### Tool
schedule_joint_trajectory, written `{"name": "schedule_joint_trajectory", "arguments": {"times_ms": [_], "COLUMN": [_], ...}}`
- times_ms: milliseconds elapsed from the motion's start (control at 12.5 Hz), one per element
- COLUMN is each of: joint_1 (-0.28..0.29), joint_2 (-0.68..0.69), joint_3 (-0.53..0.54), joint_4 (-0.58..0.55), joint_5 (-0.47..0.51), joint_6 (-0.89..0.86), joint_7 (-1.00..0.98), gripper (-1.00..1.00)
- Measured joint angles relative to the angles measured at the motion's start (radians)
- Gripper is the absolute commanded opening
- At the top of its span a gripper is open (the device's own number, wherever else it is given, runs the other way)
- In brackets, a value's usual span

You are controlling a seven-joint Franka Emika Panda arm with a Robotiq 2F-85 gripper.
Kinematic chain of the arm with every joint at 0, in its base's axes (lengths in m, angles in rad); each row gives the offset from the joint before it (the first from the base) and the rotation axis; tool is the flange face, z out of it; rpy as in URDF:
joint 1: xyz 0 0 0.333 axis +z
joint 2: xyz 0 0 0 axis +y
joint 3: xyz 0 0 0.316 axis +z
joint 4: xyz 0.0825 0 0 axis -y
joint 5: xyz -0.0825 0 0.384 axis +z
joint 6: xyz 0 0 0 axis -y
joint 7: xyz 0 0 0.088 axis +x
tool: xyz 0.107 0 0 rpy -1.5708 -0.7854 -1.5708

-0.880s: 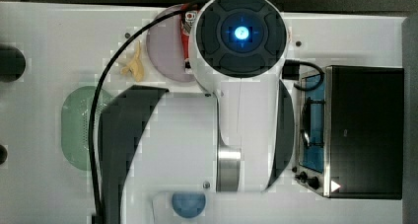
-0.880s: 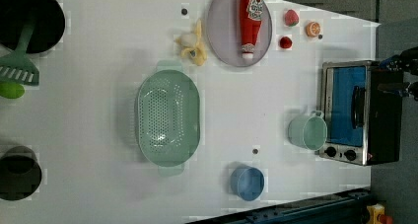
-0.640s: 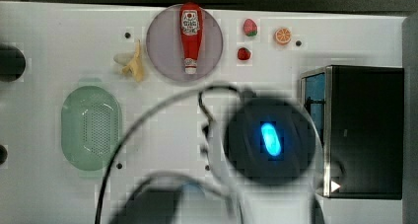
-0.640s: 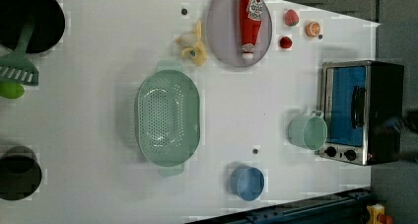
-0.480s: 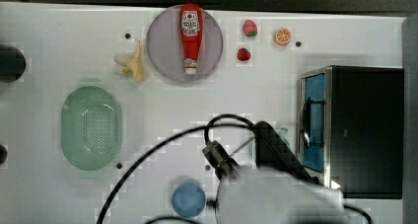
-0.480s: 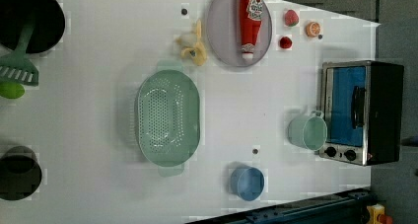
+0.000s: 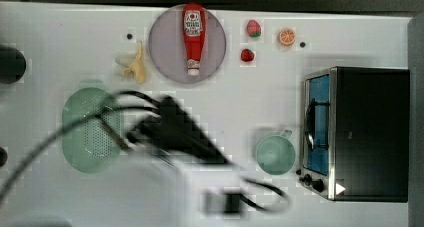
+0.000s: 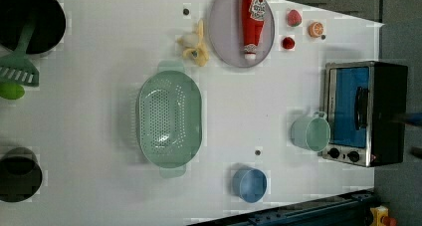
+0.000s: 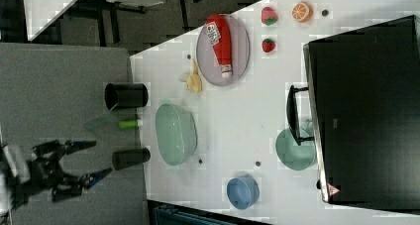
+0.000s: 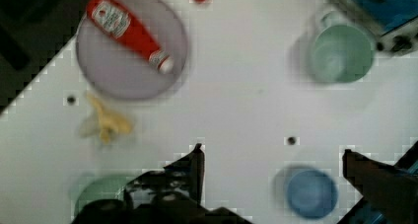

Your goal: Drag strainer left to right.

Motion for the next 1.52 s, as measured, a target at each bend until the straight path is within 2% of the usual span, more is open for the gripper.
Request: {"name": "schedule_joint_trajectory", "arguments": {"times_ms": [400, 640, 800, 960, 1280, 1520], "joint_1": [0.052, 0.064, 0.086, 0.098, 0.067, 0.071], "joint_2": [0.327, 0.4, 0.467, 0.538, 0.714, 0.84], "joint_3": [0.342, 0.456, 0.469, 0.449, 0.408, 0.35], "joint_4": [-0.067, -0.175, -0.183, -0.194, -0.249, -0.282], "joint_5": [0.023, 0.013, 0.033, 0.012, -0.039, -0.052], "joint_6": [0.214, 0.346, 0.462, 0.606, 0.833, 0.975], "joint_7": [0.404, 0.668, 0.811, 0.923, 1.046, 1.057], "gripper": [1.0, 1.0, 1.0, 1.0, 1.0, 1.0]}}
